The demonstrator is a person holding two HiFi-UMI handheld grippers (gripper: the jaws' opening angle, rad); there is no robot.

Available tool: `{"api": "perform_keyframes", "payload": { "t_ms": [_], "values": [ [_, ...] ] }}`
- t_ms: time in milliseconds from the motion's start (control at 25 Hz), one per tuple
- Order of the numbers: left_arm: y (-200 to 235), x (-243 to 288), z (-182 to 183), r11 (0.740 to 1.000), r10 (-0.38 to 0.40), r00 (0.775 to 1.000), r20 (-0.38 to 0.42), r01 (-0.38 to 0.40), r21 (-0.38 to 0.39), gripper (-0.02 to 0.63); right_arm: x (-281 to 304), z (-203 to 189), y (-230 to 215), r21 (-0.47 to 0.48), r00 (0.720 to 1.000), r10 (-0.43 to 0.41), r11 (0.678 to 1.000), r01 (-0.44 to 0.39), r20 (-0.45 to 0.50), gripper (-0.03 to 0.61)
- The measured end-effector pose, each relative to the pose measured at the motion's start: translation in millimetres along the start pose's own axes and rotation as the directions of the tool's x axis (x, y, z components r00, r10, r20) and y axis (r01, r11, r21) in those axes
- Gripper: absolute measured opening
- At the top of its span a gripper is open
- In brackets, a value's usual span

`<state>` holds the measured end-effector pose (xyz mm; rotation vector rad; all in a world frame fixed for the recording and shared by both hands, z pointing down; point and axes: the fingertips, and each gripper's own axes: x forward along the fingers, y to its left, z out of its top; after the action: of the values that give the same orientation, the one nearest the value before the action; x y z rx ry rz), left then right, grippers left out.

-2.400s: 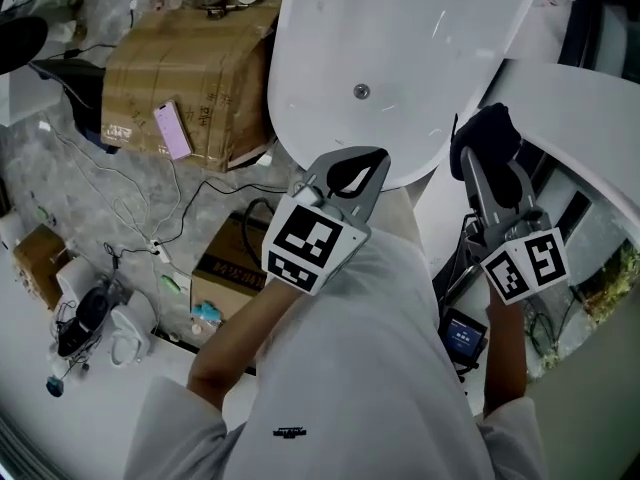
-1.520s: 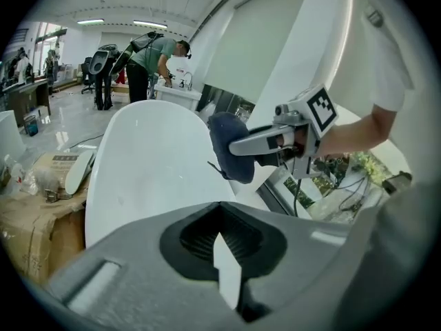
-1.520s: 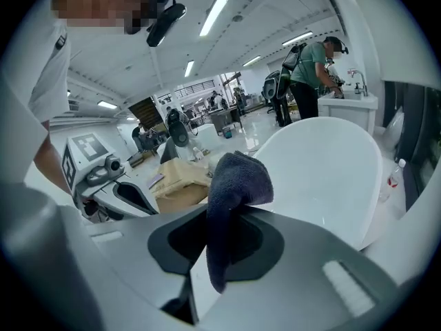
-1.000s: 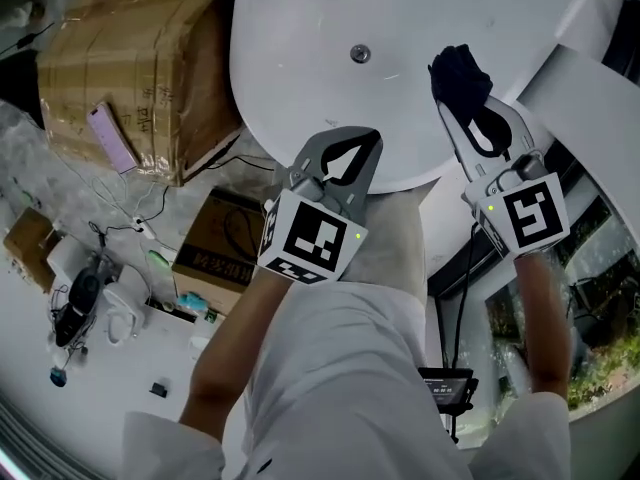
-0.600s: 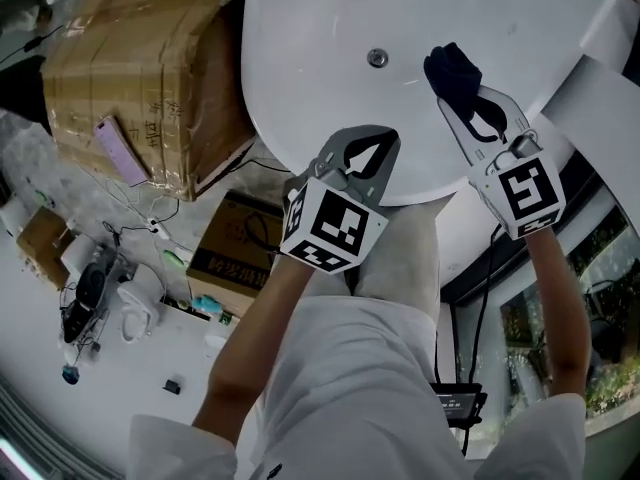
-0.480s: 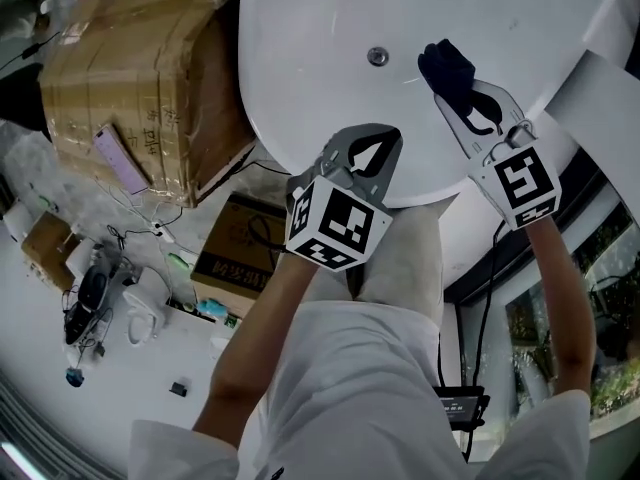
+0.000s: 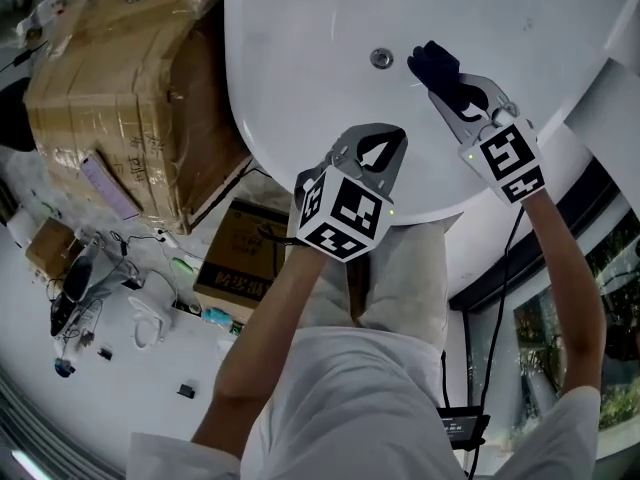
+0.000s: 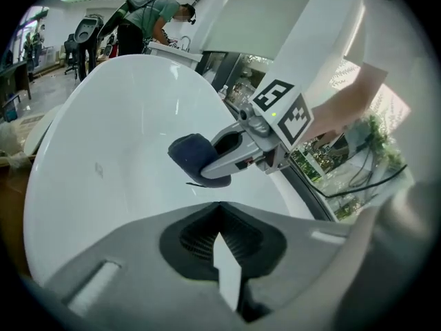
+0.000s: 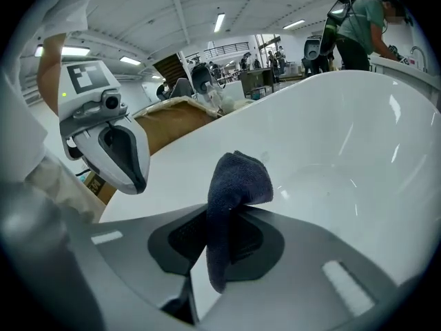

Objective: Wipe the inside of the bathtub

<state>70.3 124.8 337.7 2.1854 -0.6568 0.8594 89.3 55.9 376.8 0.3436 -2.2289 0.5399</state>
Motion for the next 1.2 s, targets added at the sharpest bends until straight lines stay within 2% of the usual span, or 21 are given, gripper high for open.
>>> {"api": "perform_keyframes", "payload": {
  "t_ms": [200, 480, 680, 840, 1200],
  "values": [
    [10, 26, -21, 0.999, -0.017, 0.999, -0.044, 0.019, 0.044, -0.005, 27, -21, -9, -0.04, 0.999, 0.014, 0.999, -0.015, -0.037, 0.051],
    [20, 62, -51, 0.999, -0.047, 0.997, -0.058, 0.046, -0.021, -0.005, 66, -54, -17, -0.033, 0.995, 0.062, 0.997, -0.064, -0.082, 0.051],
    [29, 88, -77, 0.999, -0.032, 0.994, -0.107, 0.035, 0.025, -0.005, 93, -86, -23, -0.074, 0.99, 0.078, 0.993, -0.087, -0.117, 0.051],
    [37, 105, -92, 0.999, -0.035, 0.993, -0.117, 0.038, 0.029, -0.005, 119, -107, -29, -0.135, 0.984, 0.068, 0.987, -0.091, -0.163, 0.051],
    [51, 135, -126, 0.998, -0.039, 0.988, -0.146, 0.045, 0.038, -0.005, 180, -147, -23, -0.192, 0.96, 0.108, 0.968, -0.161, -0.257, 0.051]
  ]
}}
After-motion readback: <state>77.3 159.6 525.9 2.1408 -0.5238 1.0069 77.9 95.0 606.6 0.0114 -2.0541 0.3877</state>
